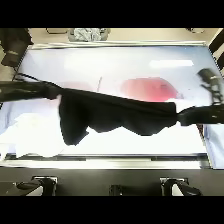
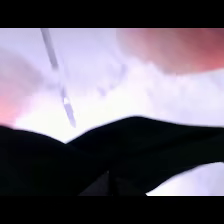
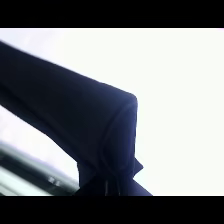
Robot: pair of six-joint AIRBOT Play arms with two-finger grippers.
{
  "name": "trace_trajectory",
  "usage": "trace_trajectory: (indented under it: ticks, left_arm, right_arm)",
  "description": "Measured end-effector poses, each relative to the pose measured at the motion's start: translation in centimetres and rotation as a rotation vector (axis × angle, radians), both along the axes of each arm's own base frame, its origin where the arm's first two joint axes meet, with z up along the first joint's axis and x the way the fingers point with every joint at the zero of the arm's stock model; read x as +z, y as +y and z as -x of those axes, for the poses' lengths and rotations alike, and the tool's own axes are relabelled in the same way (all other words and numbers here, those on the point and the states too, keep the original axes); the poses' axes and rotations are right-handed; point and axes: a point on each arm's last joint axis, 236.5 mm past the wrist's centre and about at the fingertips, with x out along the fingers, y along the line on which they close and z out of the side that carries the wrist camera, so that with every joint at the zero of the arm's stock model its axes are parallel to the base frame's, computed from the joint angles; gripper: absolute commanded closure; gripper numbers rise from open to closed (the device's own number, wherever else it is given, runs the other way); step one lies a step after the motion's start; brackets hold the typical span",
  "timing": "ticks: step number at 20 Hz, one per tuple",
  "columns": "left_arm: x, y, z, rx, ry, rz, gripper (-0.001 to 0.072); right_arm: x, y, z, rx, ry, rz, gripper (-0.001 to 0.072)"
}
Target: Fold the shirts.
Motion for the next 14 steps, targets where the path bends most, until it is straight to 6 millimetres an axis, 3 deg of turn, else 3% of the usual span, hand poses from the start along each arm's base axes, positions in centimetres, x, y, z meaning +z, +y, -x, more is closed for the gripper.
trace_trajectory:
  ticks: [3, 4, 7, 8, 9, 10, 11, 12, 14]
  left_arm:
    - [-7.4, -0.9, -2.7, -0.026, 0.128, 0.015, 0.0673]
    - [-8.9, -1.3, -3.5, -0.025, 0.155, 0.032, 0.0673]
    - [-12.7, -2.7, -4.7, -0.009, 0.238, 0.114, 0.0671]
    - [-13.2, -3.1, -5.1, 0.007, 0.252, 0.146, 0.0647]
    - [-13.6, -3.5, -5.4, 0.034, 0.273, 0.182, 0.0576]
    - [-14.0, -3.3, -6.1, 0.065, 0.276, 0.193, 0.0319]
    - [-13.7, -3.2, -6.7, 0.098, 0.282, 0.226, 0.0061]
    - [-13.0, -2.9, -7.4, 0.115, 0.271, 0.245, 0.0037]
    - [-10.8, -2.5, -7.8, 0.105, 0.284, 0.286, 0.0040]
  right_arm:
    - [-6.6, -2.0, -5.2, -0.115, 0.013, -0.022, 0.0668]
    - [-8.1, -2.3, -6.5, -0.149, 0.011, -0.039, 0.0668]
    - [-11.5, -2.2, -9.6, -0.239, 0.002, -0.121, 0.0668]
    - [-12.0, -2.0, -10.5, -0.263, -0.007, -0.150, 0.0667]
    - [-12.4, -1.9, -11.3, -0.285, -0.021, -0.169, 0.0641]
    - [-12.5, -2.1, -12.1, -0.305, -0.043, -0.174, 0.0448]
    - [-12.1, -2.5, -13.0, -0.332, -0.070, -0.190, 0.0205]
    - [-11.3, -2.9, -13.7, -0.344, -0.099, -0.195, 0.0105]
    - [-8.7, -3.1, -14.6, -0.335, -0.137, -0.233, 0.0088]
